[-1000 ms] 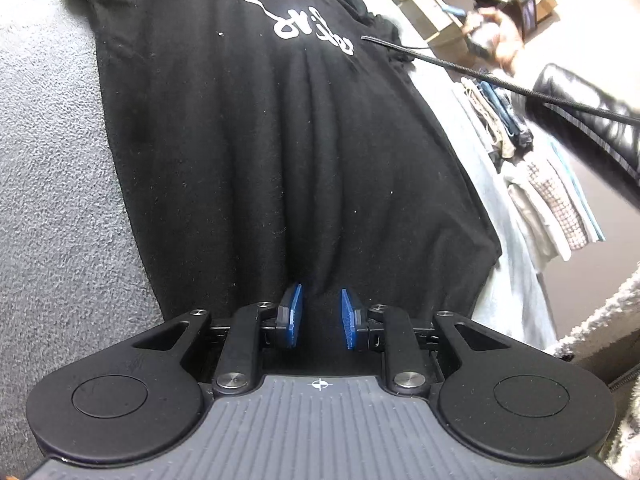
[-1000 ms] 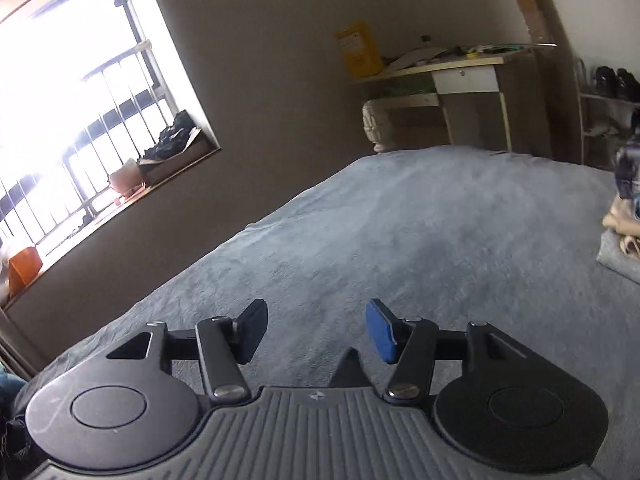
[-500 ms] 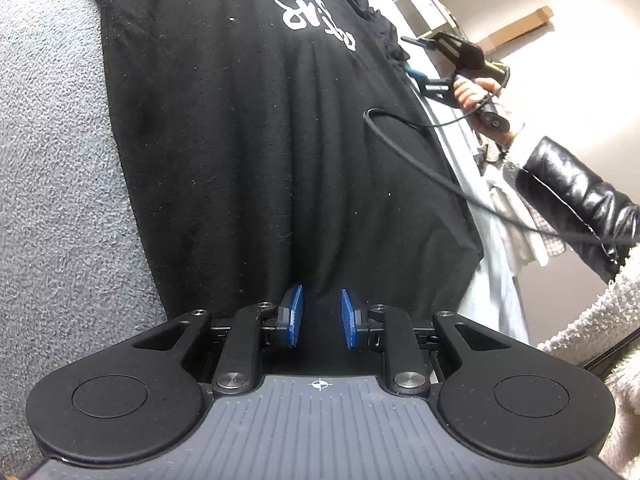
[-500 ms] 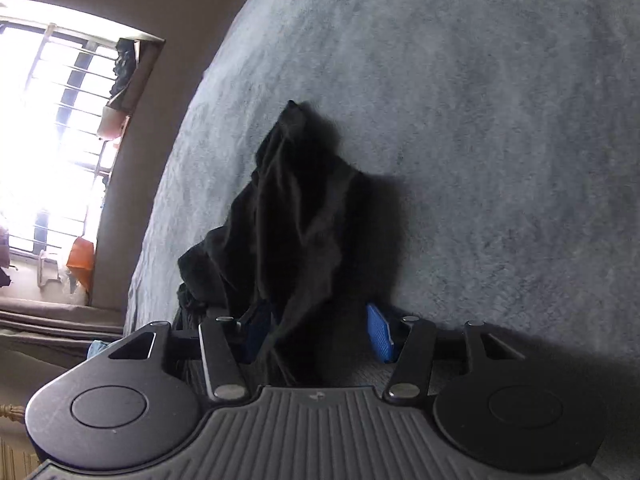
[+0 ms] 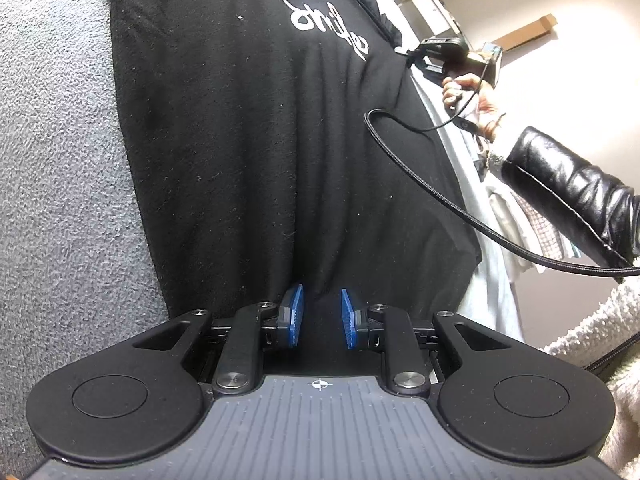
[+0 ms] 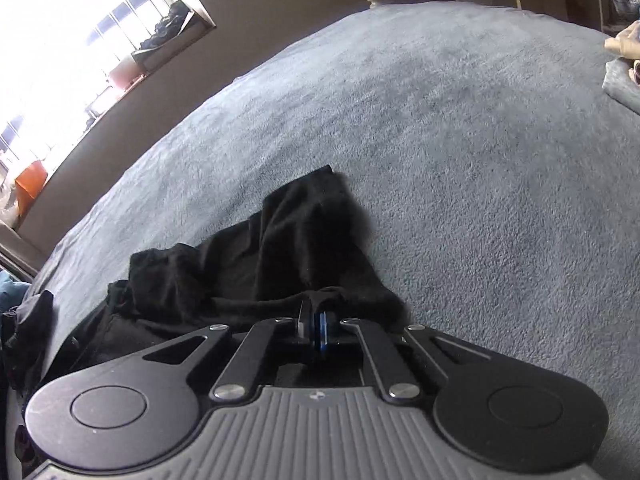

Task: Fold clothes
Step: 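Grasp the shirt hem with the right gripper and pull it straight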

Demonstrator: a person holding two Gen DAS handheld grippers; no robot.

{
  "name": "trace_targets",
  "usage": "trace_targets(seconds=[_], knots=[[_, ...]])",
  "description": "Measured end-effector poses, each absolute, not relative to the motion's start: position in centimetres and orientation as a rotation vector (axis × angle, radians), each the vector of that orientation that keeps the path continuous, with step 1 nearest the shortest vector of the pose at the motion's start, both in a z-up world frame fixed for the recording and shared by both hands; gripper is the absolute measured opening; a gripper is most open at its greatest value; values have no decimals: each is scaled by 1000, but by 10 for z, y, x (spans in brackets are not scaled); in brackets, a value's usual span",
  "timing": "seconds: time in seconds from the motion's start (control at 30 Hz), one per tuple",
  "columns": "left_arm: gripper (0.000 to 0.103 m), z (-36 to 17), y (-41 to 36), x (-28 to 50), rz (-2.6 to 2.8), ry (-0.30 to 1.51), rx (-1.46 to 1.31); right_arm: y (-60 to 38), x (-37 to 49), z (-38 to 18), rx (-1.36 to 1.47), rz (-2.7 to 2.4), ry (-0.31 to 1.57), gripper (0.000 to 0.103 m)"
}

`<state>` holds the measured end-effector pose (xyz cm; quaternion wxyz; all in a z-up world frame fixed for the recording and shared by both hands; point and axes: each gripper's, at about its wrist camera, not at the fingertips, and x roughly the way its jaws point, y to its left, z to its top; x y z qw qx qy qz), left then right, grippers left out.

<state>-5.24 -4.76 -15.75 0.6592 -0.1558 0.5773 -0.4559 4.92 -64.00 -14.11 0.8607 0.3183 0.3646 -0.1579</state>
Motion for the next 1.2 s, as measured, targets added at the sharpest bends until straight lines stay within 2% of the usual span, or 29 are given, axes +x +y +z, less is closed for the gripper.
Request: trace_targets(seconds=[0.07,0.13,0.2,0.3,0.57,0.73,0.87,0.9,0.93,1.0,1.1,1.2], knots=[[21,-157,-48,-53,-1031,1302,-345,-647,47,-145,770,-327,751,5],[21,-157,-48,-54,-1031,1298,-340,-658,38,-146,883,-293,756,21],[21,-157,-48,-54,-1030,1296,-337,-665,21,-138,923,-282,766,23],[21,-156,-49,-54,-1035,1292,-331,-672,-11,-122,931,-273,795,45],[22,-149,-55,-59,-1026,1267,-278,-671,-157,-96,950,-237,867,45],[22,-139,-60,-68,-976,1253,-244,-635,-232,-111,895,-249,929,39],[23,-124,-60,-80,-923,1209,-172,-618,-261,-125,879,-253,942,34],[24,-121,-59,-83,-911,1202,-162,-615,-266,-128,869,-257,945,28],[24,-119,-57,-86,-898,1200,-155,-612,-271,-130,860,-261,948,14],[24,-116,-53,-91,-872,1201,-146,-606,-281,-132,842,-267,940,1],[24,-114,-51,-97,-847,1197,-132,-604,-296,-116,815,-287,848,1],[24,-113,-50,-99,-826,1203,-118,-616,-309,-133,906,-335,831,0]])
